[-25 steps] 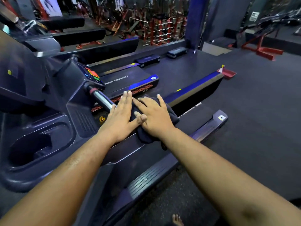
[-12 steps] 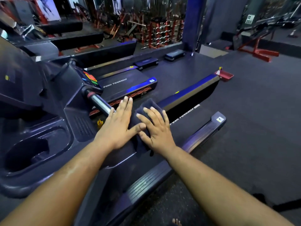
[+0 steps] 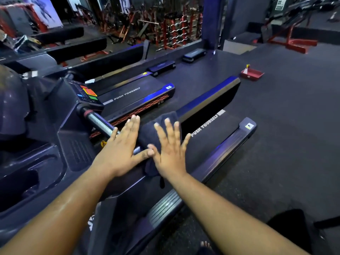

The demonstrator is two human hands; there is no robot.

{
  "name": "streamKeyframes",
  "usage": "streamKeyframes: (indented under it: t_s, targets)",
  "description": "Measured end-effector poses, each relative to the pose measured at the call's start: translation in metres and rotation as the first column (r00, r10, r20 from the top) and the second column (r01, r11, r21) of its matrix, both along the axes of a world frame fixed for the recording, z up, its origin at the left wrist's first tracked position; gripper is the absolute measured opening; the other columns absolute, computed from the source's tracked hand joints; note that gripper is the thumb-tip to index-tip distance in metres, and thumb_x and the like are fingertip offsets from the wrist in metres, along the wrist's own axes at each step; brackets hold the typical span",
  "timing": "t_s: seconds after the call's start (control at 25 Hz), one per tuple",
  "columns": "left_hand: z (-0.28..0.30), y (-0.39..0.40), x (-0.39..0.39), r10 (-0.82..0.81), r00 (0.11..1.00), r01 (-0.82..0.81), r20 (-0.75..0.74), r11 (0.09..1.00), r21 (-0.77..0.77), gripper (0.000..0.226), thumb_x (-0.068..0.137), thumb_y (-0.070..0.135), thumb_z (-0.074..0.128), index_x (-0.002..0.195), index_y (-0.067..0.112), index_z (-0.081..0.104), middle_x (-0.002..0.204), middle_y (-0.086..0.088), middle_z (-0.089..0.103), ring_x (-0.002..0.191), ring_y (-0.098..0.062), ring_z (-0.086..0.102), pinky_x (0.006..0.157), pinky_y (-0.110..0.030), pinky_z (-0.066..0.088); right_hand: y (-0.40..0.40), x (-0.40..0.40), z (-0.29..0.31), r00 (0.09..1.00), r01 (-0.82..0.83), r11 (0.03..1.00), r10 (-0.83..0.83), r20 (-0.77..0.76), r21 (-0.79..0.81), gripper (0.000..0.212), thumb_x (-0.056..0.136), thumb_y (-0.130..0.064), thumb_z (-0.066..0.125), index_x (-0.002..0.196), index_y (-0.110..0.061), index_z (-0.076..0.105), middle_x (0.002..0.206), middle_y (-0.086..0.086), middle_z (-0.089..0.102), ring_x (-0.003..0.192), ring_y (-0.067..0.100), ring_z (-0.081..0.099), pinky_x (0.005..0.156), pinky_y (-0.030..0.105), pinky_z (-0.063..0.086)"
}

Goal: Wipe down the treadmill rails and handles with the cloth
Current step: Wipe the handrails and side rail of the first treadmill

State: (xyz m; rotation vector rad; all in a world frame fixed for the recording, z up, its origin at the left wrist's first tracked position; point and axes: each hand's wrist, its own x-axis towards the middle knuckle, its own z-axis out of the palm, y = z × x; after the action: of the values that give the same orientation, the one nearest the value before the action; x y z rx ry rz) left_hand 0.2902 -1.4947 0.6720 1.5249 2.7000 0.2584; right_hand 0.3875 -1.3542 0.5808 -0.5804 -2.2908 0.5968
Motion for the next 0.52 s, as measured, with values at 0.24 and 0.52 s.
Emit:
streamKeyframes:
  t_s: [0.24,0.52]
  targets:
    - [-0.003,0.001,-0.002,-0.035,0.998,0.032,-0.044,0.997,-0.067,0.111,0.069,0.096,0.000,0.155,0.027,-0.019,0.162,0.009,-0.022,0.152,-0.009,-0.012,0.124,-0.046,0.001,-0.056,-0.036,0.016,0.933,0.041,0.738,-0.269,-0.238,-0.673,0.076,0.090,-0.063,0.029,0.154,-0.040,-0.005,0.160,-0.015,-0.023,0.150,0.009,-0.021,0.121,0.042,-0.013]
    - [-0.004,0.001,0.001,-0.044,0.994,0.032,-0.098,0.992,-0.121,0.110,0.069,0.097,0.000,0.156,0.031,-0.015,0.165,0.006,-0.019,0.152,-0.010,-0.014,0.124,-0.050,0.001,0.012,-0.043,0.007,0.823,0.067,0.460,-0.528,-0.212,-0.886,0.063,0.104,-0.034,0.037,0.157,-0.021,0.006,0.165,-0.003,-0.009,0.154,0.021,-0.008,0.119,0.029,-0.004]
